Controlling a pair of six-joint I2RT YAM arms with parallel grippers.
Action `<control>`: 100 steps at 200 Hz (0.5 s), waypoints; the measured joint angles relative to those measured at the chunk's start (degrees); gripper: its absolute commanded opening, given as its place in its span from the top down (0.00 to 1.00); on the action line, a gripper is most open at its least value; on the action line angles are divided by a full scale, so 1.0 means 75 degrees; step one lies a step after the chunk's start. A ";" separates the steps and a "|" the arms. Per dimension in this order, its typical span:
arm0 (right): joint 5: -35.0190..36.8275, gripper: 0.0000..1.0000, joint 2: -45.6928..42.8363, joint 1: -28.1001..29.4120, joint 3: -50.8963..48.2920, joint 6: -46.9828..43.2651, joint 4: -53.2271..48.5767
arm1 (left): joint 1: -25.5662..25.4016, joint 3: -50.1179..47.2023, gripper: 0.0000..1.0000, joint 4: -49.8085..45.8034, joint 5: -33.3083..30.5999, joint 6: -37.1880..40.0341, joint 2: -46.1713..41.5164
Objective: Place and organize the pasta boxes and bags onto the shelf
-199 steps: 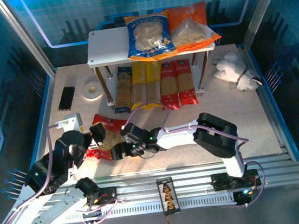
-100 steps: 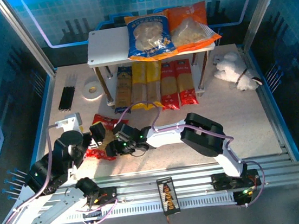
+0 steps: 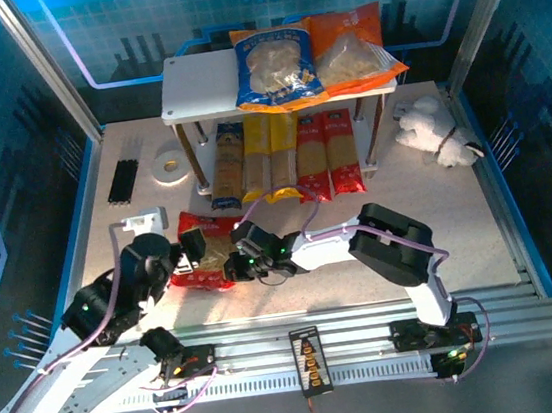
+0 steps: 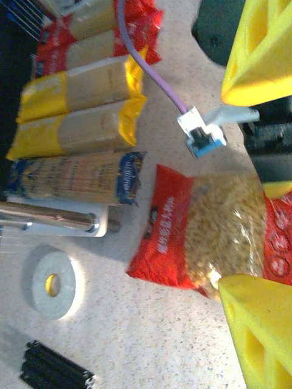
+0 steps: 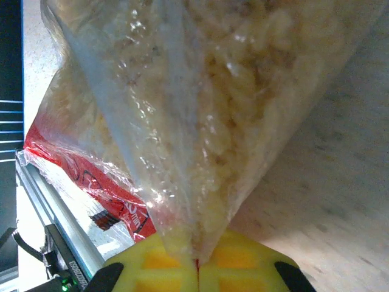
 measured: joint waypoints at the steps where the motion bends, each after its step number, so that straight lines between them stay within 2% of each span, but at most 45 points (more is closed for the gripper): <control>1: 0.0015 1.00 -0.0032 -0.0009 -0.0044 0.0003 0.0009 | 0.0000 -0.0017 0.26 0.0000 0.0012 0.0000 0.0026; 68: 0.0592 1.00 -0.1387 -0.0041 -0.1495 0.0020 -0.0227 | -0.0012 -0.0501 0.26 0.0297 0.0589 -0.0358 0.1003; 90: 0.0516 0.83 -0.1539 -0.0044 -0.1629 -0.0050 -0.0332 | -0.0090 -0.0586 0.25 0.0405 0.0659 -0.0414 0.1434; 100: 0.0443 0.70 -0.1577 -0.0044 -0.1641 -0.0085 -0.0382 | -0.0140 -0.0592 0.24 0.0449 0.0664 -0.0437 0.1658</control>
